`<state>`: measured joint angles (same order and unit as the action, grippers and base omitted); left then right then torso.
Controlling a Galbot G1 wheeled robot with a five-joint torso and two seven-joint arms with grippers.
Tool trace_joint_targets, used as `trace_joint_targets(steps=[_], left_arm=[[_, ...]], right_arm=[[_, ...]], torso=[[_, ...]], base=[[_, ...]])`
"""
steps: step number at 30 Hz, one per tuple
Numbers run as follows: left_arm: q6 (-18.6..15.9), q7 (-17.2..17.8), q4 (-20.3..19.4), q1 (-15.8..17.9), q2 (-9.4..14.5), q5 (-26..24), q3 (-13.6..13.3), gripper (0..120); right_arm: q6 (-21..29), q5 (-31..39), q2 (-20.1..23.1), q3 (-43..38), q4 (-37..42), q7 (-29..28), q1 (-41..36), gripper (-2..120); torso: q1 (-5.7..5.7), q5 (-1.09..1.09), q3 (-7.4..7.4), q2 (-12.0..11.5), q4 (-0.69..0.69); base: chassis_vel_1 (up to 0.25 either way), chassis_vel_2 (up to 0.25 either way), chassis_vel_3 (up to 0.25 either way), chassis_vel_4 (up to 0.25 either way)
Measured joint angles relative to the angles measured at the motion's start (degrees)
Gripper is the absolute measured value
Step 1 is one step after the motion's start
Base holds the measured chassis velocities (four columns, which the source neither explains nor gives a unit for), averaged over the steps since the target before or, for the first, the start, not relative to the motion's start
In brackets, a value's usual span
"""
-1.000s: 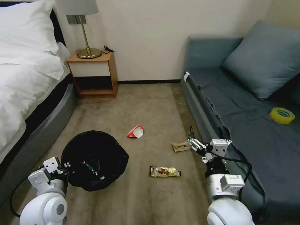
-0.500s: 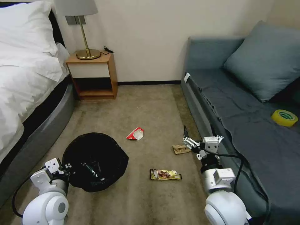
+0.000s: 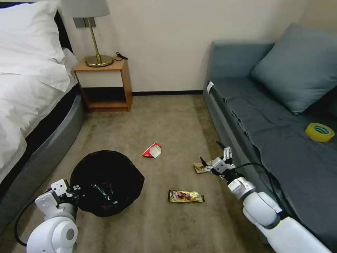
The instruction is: Pick up the trash bin, then pick up the garbage on the floor and place it into the trash bin.
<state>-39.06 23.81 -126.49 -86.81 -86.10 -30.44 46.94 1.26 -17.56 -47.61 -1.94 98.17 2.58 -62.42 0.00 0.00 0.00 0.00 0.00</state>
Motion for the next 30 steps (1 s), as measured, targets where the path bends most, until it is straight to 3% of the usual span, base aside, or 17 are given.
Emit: trace_joint_targets(steps=[9, 15, 30], left_arm=[[0.2, 0.0, -0.1, -0.5, -0.4, 0.4, 0.3, 3], [0.4, 0.0, 0.4, -0.5, -0.8, 0.8, 0.5, 3], [0.8, 0.0, 0.5, -1.1, -1.1, 1.5, 0.7, 3]], right_arm=[[-0.2, -2.7, 1.8, 16.3, -11.3, 1.3, 8.8, 100], [-1.1, -1.9, 0.6, 26.3, -18.7, -0.5, 14.5, 100], [-3.2, -2.3, -1.7, 36.1, -26.9, -2.3, 19.5, 100]], torso=[[0.00, 0.00, 0.00, 0.0, 0.00], [0.00, 0.00, 0.00, 0.0, 0.00], [0.00, -0.01, 0.00, 0.0, 0.00]], base=[[0.000, 0.000, 0.000, 0.000], [0.000, 0.000, 0.000, 0.000], [0.000, 0.000, 0.000, 0.000]])
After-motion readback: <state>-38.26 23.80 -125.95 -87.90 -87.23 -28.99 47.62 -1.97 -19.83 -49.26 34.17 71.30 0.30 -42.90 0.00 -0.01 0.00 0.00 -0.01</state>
